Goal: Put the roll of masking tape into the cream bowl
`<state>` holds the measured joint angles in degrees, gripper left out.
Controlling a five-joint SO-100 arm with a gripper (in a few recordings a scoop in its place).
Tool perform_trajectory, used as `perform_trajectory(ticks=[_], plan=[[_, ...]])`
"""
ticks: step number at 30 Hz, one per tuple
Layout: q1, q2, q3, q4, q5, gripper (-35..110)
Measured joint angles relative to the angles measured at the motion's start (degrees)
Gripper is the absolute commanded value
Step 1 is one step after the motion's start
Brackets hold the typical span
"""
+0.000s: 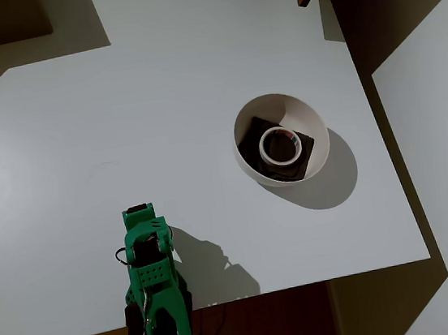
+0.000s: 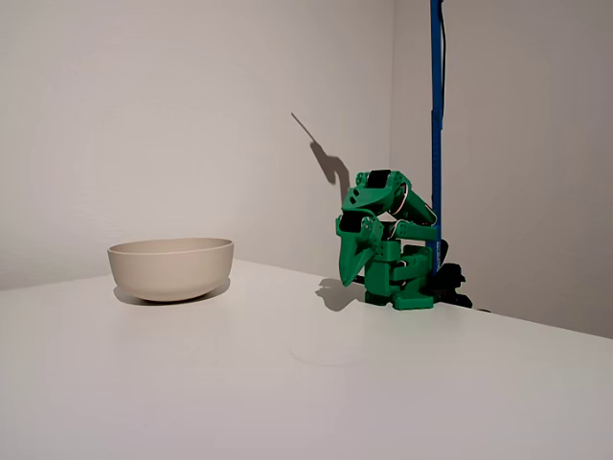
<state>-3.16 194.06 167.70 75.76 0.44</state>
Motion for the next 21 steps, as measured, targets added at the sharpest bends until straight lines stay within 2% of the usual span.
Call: perform_trajectory(ticks=[11, 21], plan=[[0.97, 0.09, 0.00, 0.09, -0.35, -1], [1.14, 0.09, 0.00, 0.09, -0.35, -7]])
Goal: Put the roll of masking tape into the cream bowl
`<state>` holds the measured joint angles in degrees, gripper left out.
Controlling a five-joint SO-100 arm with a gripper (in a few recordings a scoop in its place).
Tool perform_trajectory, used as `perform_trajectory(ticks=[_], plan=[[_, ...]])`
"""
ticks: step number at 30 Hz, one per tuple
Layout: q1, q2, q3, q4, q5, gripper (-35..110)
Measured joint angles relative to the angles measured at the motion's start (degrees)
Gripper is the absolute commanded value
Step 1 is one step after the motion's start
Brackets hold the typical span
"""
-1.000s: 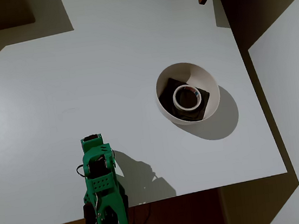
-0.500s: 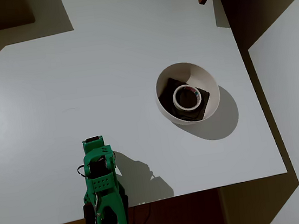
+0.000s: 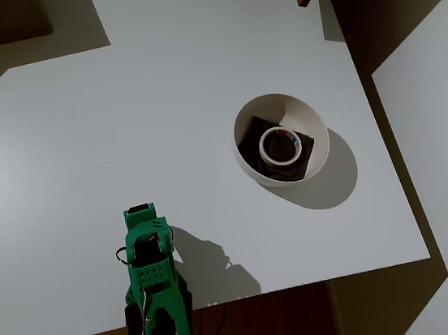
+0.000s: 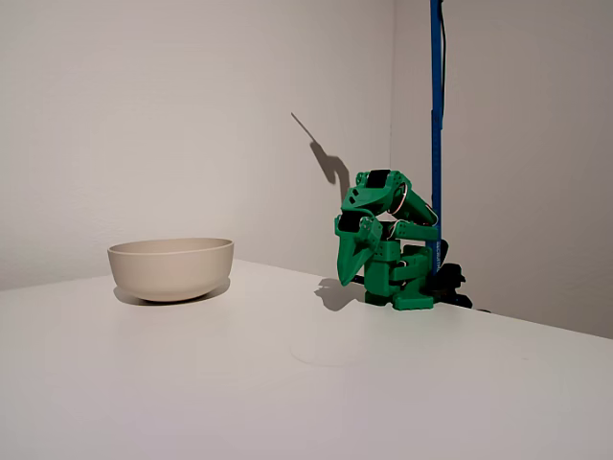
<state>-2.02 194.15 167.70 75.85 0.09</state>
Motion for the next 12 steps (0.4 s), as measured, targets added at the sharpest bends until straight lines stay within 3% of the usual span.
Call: perform_trajectory(ticks=[12], plan=[[0.00, 0.00, 0.00, 0.00, 0.00, -8]])
